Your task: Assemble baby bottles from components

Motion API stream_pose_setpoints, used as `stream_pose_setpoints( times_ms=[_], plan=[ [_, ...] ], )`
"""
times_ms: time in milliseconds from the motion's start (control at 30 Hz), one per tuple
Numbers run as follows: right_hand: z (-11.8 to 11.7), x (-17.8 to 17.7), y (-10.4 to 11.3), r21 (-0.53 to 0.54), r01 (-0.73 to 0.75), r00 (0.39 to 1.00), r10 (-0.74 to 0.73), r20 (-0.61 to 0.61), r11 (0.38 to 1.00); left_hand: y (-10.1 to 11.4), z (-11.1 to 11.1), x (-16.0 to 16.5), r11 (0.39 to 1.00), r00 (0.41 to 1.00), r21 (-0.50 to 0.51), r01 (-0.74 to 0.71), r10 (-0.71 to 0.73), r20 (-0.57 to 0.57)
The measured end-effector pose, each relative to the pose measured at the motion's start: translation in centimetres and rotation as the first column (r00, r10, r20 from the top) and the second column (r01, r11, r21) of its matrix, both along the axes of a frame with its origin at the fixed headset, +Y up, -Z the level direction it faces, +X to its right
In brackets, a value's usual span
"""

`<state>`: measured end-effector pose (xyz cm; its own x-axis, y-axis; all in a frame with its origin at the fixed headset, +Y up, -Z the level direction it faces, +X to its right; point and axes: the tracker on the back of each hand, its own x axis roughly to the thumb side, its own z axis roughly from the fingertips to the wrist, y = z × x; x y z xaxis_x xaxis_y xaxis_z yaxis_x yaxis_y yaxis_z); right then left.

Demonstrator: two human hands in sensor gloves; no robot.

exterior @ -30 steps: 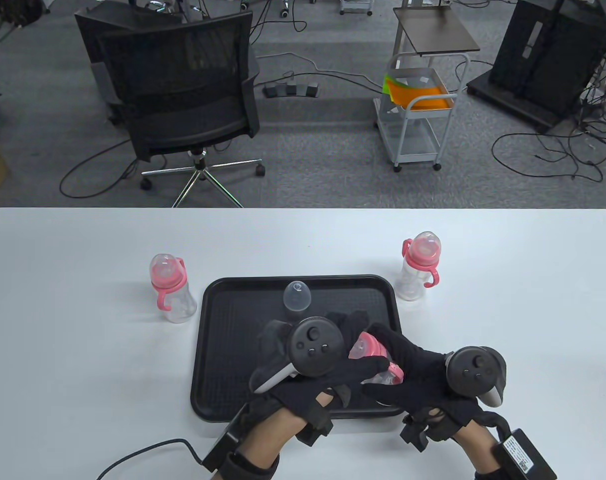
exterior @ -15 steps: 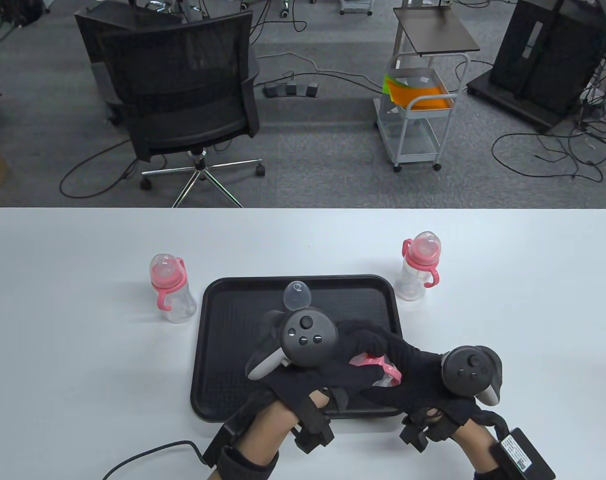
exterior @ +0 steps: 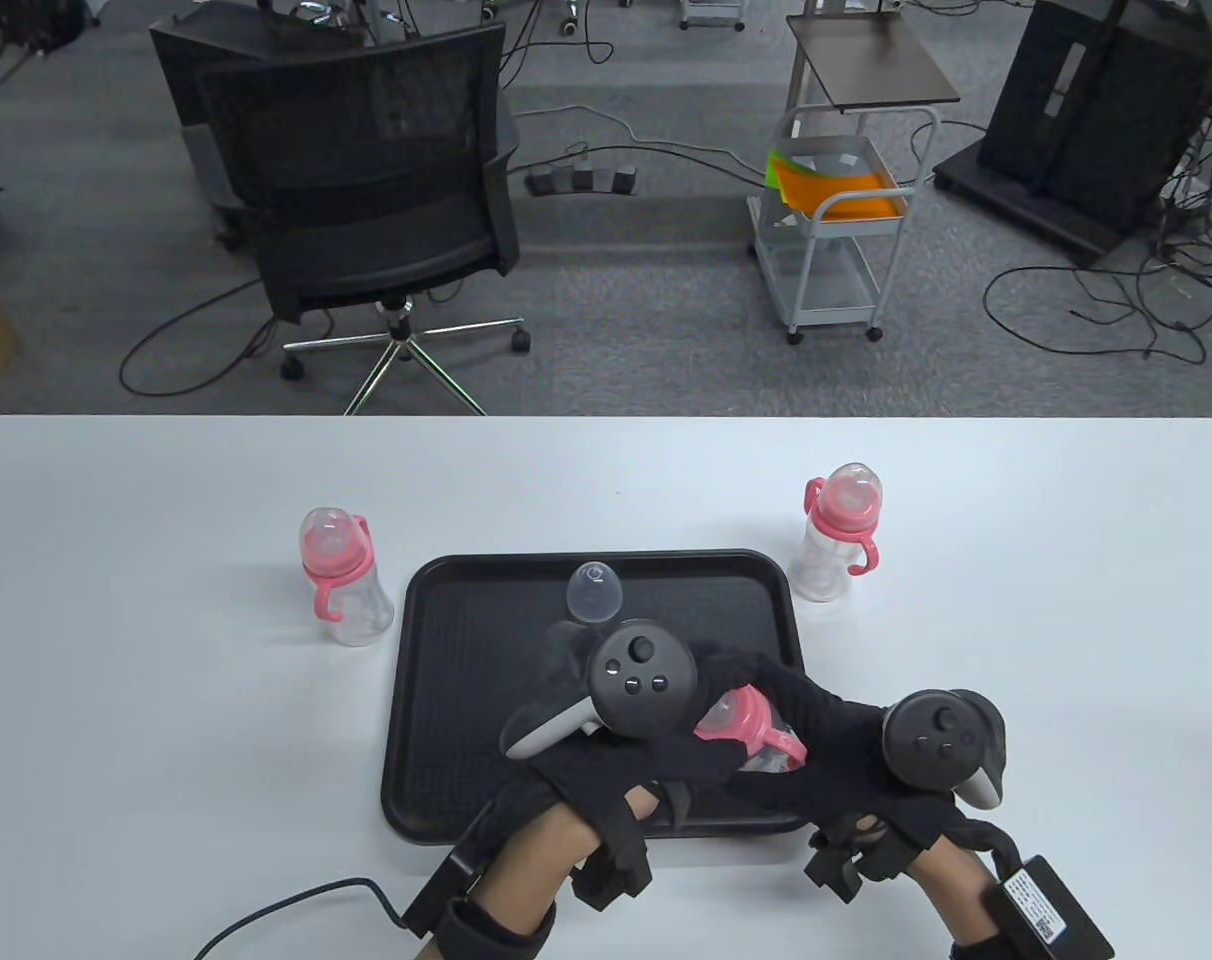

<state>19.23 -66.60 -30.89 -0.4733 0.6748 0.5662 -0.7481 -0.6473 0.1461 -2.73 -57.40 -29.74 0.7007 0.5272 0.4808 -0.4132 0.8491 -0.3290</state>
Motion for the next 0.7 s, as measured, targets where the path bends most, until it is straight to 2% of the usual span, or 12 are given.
stream_pose_setpoints(
  times_ms=[100,167,200,233,300,467,567,633,700],
  plan=[
    [0.0,0.0,0.1,0.011,-0.005,1.0,0.005,0.007,1.0,0.0,0.0,-0.6,0.994,0.987,0.042,-0.105,0.11,-0.12],
    [0.0,0.1,0.1,0.013,-0.007,1.0,0.007,0.006,1.0,0.1,0.2,-0.6,0.996,0.976,0.082,0.036,-0.018,-0.217],
    [0.0,0.1,0.2,0.014,0.001,1.0,-0.001,0.008,1.0,0.0,0.2,-0.4,0.991,0.972,0.081,0.108,-0.088,-0.217],
    [0.1,0.0,0.2,0.009,-0.01,1.0,0.01,0.008,1.0,-0.1,0.1,-0.1,0.986,0.978,0.07,0.153,-0.141,-0.152],
    [0.1,0.0,0.0,0.016,-0.021,1.0,0.021,0.011,1.0,-0.3,0.0,0.2,0.994,0.987,0.078,0.077,-0.065,-0.146],
    [-0.1,-0.1,-0.2,-0.011,-0.034,0.999,0.033,-0.009,0.999,-0.3,0.4,1.3,0.979,0.99,0.157,0.13,-0.119,-0.078],
    [-0.2,-0.1,-0.3,-0.014,-0.042,0.999,0.041,-0.021,0.999,-0.4,0.5,1.5,0.979,0.99,0.157,0.133,-0.122,-0.075],
    [-0.1,0.0,0.0,0.003,-0.037,0.999,0.037,-0.009,0.999,-0.6,0.5,1.3,0.991,0.993,0.096,0.092,-0.084,-0.084],
    [0.0,0.0,0.2,0.004,-0.032,0.999,0.032,-0.007,0.999,-0.4,0.6,1.3,0.991,0.992,0.114,0.073,-0.06,-0.114]
  ],
)
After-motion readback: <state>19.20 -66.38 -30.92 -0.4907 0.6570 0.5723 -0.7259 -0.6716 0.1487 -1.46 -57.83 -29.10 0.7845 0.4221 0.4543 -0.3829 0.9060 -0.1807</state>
